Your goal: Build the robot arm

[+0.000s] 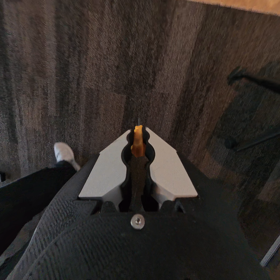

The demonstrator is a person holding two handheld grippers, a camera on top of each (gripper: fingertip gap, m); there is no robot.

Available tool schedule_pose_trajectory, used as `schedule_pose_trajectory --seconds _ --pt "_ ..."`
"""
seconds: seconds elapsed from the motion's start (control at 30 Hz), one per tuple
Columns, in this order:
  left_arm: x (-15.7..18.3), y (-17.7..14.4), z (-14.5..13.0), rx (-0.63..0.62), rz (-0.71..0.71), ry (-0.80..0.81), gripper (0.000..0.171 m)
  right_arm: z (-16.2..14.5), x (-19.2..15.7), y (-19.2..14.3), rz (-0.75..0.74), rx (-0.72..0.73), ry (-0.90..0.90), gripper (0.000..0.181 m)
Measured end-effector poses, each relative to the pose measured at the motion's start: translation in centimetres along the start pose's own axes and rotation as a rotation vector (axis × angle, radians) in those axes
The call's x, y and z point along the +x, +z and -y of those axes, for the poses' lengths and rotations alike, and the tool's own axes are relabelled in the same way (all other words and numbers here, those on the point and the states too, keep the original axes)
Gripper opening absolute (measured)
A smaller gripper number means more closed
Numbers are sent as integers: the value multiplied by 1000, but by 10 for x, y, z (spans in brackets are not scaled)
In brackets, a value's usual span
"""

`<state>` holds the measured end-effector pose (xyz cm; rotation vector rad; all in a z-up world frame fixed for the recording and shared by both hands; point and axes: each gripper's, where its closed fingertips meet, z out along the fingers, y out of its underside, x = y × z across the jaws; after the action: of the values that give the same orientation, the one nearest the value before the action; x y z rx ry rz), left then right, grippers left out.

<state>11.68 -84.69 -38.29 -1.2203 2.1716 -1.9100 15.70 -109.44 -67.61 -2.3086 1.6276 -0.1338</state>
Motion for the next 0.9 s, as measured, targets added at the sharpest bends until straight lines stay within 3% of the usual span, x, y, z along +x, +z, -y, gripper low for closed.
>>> schedule_pose_trajectory --seconds 0.1,0.23,0.33,0.43,0.63,0.9 --pt "-57 53 -53 -57 -42 -6 32 -34 41 80 12 -59 72 11" --pt "-134 115 -150 -142 -119 -68 32 -68 87 185 -7 -77 159 11" --pt "-186 150 -224 -205 -144 -81 31 -90 111 259 -23 -73 195 11" --pt "-224 171 -276 -239 -135 -88 31 -114 129 321 -33 -91 200 11" --pt "-256 188 -330 -278 -116 -105 31 -131 151 386 -45 -57 204 11" --pt "-261 200 -355 -318 -123 -83 31 -140 166 420 -59 -57 182 11"
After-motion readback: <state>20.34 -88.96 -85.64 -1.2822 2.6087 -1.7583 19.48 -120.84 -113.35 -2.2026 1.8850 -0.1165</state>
